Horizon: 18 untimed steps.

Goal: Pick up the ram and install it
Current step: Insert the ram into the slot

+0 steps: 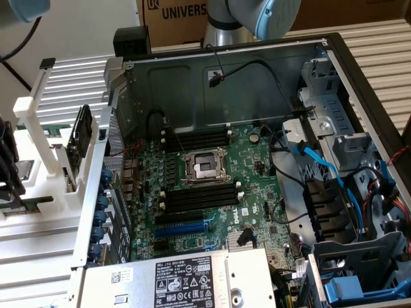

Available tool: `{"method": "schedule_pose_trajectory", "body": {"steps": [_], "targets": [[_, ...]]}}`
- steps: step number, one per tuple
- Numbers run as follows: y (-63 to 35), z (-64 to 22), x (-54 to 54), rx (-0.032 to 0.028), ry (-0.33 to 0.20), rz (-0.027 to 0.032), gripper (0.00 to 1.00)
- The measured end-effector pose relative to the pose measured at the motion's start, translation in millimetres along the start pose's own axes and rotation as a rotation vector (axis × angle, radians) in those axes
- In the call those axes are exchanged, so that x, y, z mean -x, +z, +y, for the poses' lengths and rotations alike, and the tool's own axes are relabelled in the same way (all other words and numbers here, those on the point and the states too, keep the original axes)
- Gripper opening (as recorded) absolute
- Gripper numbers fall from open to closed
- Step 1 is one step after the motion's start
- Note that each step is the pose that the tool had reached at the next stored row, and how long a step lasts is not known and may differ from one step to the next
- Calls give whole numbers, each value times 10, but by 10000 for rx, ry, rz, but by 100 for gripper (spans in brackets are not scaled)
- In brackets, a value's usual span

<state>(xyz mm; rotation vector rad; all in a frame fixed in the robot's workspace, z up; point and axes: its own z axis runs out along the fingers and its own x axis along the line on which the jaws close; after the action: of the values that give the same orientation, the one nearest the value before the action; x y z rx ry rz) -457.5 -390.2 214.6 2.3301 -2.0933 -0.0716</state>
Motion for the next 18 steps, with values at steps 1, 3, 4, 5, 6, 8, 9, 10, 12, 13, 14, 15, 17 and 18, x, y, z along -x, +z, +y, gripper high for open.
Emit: {"method": "schedule_pose_trajectory", "body": {"steps": [1, 3, 4, 5, 6, 8, 9, 10, 12, 13, 14, 15, 17, 18], "targets": [[3, -19, -4, 0, 0, 0, 31], [11, -47, -7, 1, -1, 4, 31], [17, -52, -7, 0, 1, 3, 31], [23, -55, -5, 1, 1, 4, 31], [41, -60, 30, -2, 0, 3, 31], [51, -62, 35, 1, -2, 4, 31], [60, -62, 40, 1, -1, 5, 31], [69, -63, 47, 1, 0, 5, 31], [90, -65, 54, 1, 0, 5, 31], [109, -67, 60, 0, 0, 5, 31], [116, -67, 60, 1, -1, 5, 31], [124, -68, 60, 2, -1, 6, 31], [140, -68, 62, 3, 0, 7, 31], [185, -69, 64, 7, 0, 7, 31]]}}
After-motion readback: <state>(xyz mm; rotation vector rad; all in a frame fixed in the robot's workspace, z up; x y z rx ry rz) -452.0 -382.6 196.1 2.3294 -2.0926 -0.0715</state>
